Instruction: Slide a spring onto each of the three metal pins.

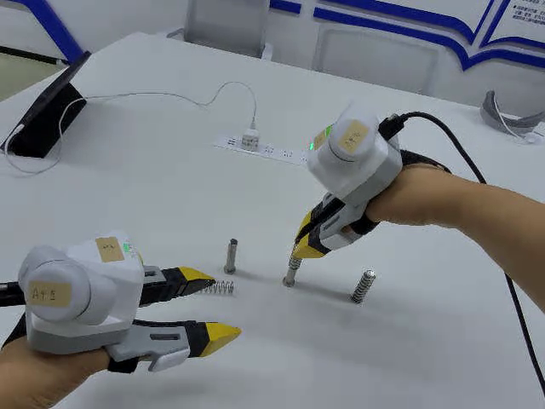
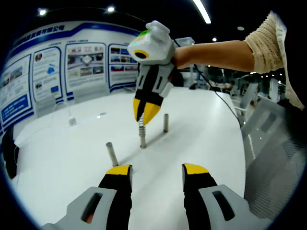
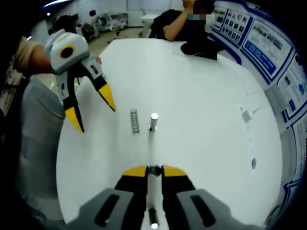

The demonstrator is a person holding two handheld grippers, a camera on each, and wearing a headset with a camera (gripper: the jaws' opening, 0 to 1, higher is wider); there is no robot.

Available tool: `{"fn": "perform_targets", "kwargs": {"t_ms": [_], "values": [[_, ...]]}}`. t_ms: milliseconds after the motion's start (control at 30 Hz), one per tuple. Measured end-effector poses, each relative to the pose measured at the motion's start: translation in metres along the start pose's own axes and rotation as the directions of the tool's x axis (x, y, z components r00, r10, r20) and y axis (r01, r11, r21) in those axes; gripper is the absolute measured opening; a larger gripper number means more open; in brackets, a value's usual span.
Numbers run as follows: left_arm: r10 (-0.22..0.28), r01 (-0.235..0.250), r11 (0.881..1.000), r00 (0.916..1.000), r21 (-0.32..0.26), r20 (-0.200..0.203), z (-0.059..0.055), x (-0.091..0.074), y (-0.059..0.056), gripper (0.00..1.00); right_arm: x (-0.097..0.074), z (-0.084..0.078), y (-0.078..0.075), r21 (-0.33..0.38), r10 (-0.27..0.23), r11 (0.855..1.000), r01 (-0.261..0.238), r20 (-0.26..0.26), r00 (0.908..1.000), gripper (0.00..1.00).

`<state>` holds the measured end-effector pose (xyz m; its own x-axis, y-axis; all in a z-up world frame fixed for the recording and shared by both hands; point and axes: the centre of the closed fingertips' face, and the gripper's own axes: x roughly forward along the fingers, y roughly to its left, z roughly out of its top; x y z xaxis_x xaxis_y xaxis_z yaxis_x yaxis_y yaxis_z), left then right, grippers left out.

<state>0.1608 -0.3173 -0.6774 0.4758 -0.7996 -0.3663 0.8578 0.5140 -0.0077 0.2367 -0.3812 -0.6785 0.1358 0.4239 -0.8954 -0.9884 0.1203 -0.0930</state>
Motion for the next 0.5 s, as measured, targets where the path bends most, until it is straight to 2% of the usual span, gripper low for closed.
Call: {"fn": "perform_targets", "kwargs": {"t_ms": [500], "values": [[0.008, -0.008, 1.0, 1.0, -0.011, 0.001, -0.002, -0.001, 0.002, 0.42, 0.019, -0.011, -0.003, 0.035, 0.021, 0.999, -0.02, -0.03, 0.9993, 0.12]]}}
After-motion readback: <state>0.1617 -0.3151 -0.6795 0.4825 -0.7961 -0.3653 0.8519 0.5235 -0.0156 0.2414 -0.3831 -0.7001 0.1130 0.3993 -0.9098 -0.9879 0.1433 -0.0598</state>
